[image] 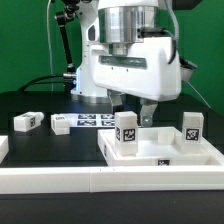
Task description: Assemble square table
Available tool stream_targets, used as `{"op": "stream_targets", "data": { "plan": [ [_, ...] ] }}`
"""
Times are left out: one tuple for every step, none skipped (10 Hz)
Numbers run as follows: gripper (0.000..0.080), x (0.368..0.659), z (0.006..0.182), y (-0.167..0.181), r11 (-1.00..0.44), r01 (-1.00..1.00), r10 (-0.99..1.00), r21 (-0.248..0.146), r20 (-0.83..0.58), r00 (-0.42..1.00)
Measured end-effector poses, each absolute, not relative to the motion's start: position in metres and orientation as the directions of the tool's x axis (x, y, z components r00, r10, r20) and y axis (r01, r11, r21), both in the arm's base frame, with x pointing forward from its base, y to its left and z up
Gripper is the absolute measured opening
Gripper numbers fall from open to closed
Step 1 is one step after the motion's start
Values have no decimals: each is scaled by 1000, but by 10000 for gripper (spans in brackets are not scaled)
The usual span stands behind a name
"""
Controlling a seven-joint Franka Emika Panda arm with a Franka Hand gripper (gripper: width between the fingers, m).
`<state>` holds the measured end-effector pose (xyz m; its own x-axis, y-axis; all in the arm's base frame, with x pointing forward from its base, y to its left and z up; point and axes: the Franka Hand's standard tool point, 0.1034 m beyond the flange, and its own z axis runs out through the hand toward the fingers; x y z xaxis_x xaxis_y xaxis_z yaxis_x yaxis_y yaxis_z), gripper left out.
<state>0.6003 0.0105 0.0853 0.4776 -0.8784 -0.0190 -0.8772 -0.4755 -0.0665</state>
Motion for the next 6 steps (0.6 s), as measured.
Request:
{"op": "stream_targets", "data": {
  "plan": [
    [648,601,85,11,-544,-836,-838,-71,-12,546],
    [649,601,85,11,-588,-806,-807,-71,-8,590],
    [649,601,85,11,-656,-752,-754,-71,-1,657],
    [649,601,85,10,-719,-691,-693,-71,5,720],
    [649,601,85,11,-776,-628,-630,-68,12,777],
    [649,601,85,11,-831,-552,-554,-66,18,832]
  ]
}}
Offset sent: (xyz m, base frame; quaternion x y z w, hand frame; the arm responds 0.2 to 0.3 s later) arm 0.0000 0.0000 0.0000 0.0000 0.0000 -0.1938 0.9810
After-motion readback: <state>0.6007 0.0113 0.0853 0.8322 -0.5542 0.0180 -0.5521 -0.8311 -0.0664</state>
